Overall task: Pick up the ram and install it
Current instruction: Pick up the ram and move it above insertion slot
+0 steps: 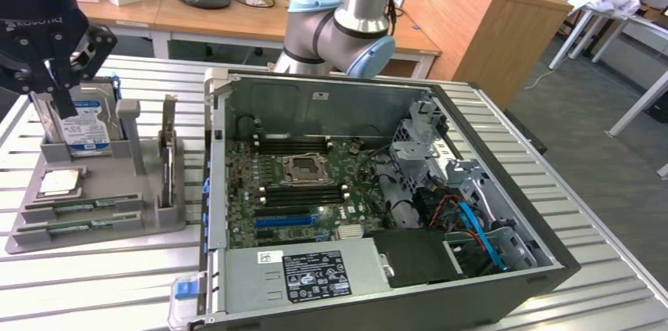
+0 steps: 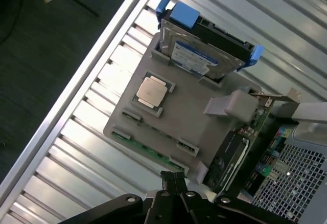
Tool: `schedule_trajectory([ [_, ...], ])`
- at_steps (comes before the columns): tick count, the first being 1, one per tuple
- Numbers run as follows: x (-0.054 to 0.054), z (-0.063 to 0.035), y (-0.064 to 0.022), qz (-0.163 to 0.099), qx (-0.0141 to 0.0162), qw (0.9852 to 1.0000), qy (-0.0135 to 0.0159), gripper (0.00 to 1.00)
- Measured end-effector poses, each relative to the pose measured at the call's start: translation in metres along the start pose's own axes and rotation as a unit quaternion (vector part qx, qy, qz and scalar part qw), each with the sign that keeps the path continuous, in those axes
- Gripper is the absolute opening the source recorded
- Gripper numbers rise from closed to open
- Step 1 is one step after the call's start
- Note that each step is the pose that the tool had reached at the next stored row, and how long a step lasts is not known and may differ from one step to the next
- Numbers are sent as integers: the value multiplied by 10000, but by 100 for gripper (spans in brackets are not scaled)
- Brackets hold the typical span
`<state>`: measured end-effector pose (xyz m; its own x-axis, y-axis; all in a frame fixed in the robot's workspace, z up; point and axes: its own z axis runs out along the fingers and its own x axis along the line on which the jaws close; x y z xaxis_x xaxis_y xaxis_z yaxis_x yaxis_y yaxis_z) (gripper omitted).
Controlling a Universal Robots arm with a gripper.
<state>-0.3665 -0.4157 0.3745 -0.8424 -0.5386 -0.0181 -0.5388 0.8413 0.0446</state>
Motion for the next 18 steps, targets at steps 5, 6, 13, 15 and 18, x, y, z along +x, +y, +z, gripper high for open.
schedule_trajectory([
  [5,0,1,0,-308,-6,9995,13,10],
  [6,0,1,0,-367,-7,9993,16,10],
  [13,0,2,0,-794,-15,9968,36,10],
  [15,0,2,0,-919,-17,9958,41,10],
  [18,0,2,0,-1099,-20,9939,49,10],
])
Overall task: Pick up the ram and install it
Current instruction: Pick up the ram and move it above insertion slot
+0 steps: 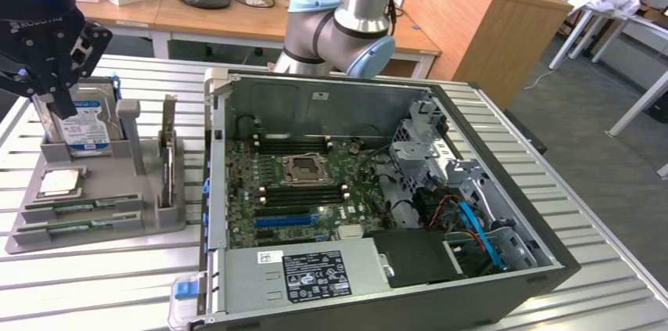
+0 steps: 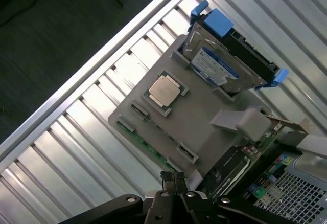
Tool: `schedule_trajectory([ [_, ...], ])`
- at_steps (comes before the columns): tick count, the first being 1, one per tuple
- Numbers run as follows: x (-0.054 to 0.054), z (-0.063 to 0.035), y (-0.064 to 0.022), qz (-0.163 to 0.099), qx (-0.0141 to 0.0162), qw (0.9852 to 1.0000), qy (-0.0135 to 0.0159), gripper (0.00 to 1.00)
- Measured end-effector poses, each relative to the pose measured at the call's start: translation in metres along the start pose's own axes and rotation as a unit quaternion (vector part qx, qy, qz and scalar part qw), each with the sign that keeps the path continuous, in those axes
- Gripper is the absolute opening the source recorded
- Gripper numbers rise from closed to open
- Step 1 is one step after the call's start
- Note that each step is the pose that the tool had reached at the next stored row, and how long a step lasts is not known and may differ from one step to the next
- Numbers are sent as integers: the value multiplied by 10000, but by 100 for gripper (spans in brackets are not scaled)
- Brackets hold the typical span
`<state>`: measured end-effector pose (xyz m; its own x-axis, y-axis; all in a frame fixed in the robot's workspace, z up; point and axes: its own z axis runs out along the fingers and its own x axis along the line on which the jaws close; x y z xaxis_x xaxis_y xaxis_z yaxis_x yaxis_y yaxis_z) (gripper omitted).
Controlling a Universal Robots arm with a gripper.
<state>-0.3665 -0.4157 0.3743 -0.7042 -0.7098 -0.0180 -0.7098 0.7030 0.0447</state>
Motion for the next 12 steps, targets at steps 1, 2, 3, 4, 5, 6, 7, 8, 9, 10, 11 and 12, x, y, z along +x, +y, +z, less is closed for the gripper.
schedule_trajectory([
  [1,0,0,0,-60,-1,10000,3,10],
  [2,0,1,0,-121,-2,9999,5,10],
  [3,0,1,0,-180,-3,9998,8,10],
  [4,0,1,0,-246,-4,9997,11,10],
  [5,0,1,0,-305,-5,9995,14,10],
  [6,0,1,0,-364,-6,9993,16,10],
  [7,0,2,0,-424,-7,9991,18,10],
  [8,0,2,0,-483,-9,9988,21,10],
  [9,0,2,0,-543,-10,9985,24,10],
  [10,0,2,0,-602,-11,9982,27,10],
  [11,0,2,0,-662,-12,9978,29,10],
  [12,0,2,0,-722,-13,9974,32,10],
])
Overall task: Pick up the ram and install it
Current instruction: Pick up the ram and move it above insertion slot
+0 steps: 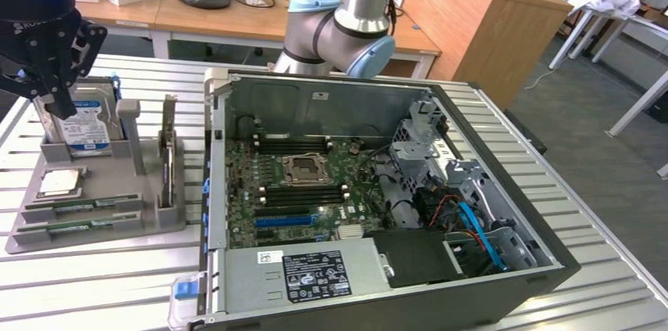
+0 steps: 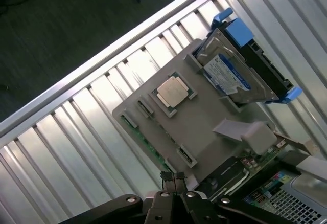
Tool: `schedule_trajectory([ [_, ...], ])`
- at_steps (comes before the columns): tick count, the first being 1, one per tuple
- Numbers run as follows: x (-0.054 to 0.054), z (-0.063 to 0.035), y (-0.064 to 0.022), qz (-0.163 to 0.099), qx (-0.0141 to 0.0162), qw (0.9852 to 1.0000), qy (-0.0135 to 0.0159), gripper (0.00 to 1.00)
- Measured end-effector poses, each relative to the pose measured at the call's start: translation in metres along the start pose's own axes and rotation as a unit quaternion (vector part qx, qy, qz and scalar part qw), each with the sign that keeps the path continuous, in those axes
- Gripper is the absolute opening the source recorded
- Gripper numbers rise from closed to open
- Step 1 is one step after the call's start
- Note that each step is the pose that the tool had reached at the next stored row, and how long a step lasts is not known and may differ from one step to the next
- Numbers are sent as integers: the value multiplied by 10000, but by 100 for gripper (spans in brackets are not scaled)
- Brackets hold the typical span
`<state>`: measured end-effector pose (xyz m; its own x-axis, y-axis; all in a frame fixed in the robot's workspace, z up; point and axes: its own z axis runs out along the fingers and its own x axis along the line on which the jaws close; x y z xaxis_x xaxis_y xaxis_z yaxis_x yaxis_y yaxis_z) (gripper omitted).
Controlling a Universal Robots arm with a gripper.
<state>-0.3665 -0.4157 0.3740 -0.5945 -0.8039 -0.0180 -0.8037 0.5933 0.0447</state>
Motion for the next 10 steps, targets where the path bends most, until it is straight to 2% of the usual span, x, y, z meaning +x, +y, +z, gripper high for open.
schedule_trajectory([
  [5,0,1,0,-308,-5,9995,14,10],
  [10,0,2,0,-607,-11,9982,26,10],
])
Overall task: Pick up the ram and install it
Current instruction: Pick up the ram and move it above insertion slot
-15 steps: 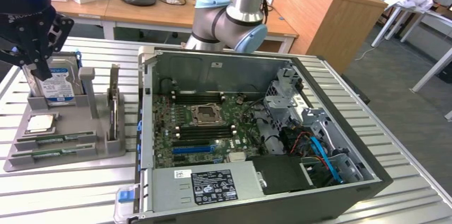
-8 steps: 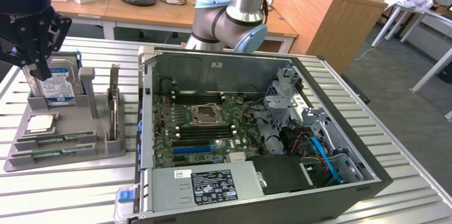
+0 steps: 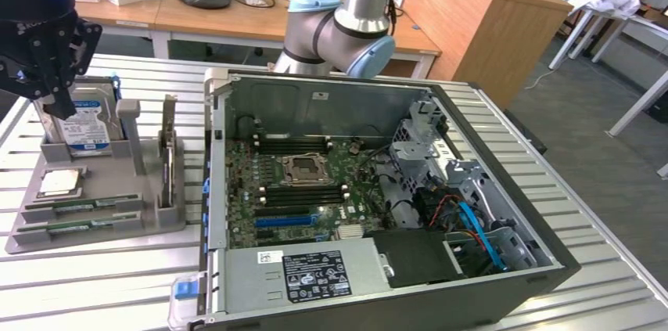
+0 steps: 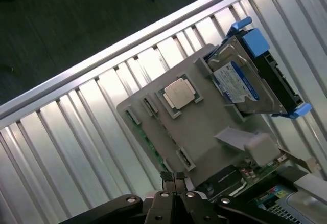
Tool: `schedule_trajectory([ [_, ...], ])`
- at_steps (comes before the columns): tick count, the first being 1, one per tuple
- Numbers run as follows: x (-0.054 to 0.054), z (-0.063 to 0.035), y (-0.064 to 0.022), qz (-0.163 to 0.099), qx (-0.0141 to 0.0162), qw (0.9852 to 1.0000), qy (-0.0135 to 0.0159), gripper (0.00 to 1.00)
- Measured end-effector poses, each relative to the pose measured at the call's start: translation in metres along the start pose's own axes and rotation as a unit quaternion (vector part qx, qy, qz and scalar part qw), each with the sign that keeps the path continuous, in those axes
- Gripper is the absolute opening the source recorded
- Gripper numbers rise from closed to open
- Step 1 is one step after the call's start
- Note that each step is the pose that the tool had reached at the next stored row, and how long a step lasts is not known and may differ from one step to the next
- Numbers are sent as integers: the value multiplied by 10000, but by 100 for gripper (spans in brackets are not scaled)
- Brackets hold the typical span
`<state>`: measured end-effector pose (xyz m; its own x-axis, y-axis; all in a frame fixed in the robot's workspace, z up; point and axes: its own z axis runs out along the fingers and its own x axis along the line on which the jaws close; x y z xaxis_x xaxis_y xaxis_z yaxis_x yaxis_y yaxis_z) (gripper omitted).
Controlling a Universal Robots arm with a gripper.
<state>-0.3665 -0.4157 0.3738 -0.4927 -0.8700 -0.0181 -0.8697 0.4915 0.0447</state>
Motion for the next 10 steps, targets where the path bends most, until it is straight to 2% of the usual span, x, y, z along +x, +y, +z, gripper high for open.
schedule_trajectory([
  [5,0,1,0,-307,-6,9995,14,10],
  [10,0,2,-1,-624,-11,9980,28,10],
])
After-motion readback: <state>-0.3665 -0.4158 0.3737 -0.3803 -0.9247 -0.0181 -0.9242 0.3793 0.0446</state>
